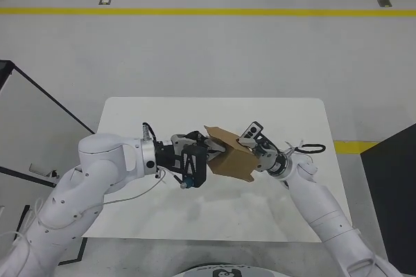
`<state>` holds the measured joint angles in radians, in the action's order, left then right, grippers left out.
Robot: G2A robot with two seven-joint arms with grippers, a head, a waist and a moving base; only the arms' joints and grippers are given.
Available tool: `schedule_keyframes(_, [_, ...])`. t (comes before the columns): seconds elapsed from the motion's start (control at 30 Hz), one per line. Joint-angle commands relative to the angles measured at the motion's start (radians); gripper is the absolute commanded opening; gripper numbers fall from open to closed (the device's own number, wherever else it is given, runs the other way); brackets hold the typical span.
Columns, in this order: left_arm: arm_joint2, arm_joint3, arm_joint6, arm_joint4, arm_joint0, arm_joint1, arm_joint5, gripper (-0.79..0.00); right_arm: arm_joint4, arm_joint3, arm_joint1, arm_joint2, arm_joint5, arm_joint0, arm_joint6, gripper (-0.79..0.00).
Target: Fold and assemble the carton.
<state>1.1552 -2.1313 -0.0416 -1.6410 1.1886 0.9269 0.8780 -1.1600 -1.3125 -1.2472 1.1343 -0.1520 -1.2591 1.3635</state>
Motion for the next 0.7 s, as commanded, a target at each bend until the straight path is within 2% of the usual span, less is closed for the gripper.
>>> schedule_keyframes(0.0, [0.007,0.000,0.001,0.005,0.003,-0.001,-0.002,-0.785,0.001,0.000,0.001,0.003,0.002,-0.001,0.000,-0.785])
schedule_keyframes(0.67, [0.006,-0.001,-0.006,0.005,0.006,-0.002,0.013,-0.785,0.009,-0.007,-0.002,-0.007,0.000,-0.001,0.009,-0.785])
